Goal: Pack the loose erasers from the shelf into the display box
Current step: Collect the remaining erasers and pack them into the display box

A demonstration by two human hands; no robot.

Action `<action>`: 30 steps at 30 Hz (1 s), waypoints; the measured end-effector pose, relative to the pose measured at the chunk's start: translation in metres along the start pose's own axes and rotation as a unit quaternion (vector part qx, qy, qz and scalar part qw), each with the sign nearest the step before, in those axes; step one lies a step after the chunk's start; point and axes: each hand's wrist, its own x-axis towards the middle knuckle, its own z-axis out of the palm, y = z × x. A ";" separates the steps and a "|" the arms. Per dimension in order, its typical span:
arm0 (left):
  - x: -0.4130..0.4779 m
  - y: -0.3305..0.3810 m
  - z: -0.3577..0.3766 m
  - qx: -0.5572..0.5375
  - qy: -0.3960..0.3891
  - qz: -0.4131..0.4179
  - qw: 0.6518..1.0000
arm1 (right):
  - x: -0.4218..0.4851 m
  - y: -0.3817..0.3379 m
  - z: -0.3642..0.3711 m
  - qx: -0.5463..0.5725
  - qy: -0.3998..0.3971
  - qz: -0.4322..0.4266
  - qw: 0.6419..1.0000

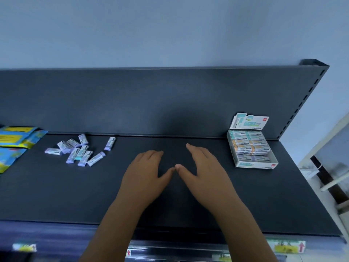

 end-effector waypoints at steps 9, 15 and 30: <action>0.002 0.012 -0.002 0.053 -0.010 0.012 0.998 | 0.000 0.023 -0.009 0.012 -0.002 0.036 0.999; 0.001 -0.011 -0.007 0.053 -0.026 0.001 0.998 | 0.006 0.012 0.005 0.017 -0.002 0.038 0.999; 0.012 -0.183 -0.087 0.020 -0.021 0.032 0.999 | 0.047 -0.127 0.149 -0.003 -0.042 0.050 0.998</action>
